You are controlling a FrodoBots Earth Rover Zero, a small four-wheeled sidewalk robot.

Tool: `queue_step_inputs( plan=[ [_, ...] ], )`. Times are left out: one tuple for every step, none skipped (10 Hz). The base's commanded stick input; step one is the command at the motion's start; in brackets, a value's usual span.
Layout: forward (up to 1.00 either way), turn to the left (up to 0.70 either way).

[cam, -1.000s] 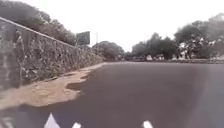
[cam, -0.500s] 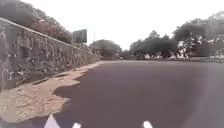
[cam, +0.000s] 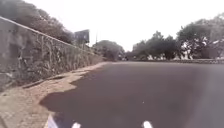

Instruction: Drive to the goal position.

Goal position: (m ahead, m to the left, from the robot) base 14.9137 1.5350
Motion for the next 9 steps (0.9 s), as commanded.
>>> queue_step_inputs(
  plan=[
    [0.85,0.0],
    [0.85,0.0],
    [0.85,0.0],
    [0.85,0.0],
    [0.85,-0.18],
    [0.85,-0.12],
    [0.85,-0.07],
    [0.85,-0.07],
    [0.85,-0.17]
  ],
)
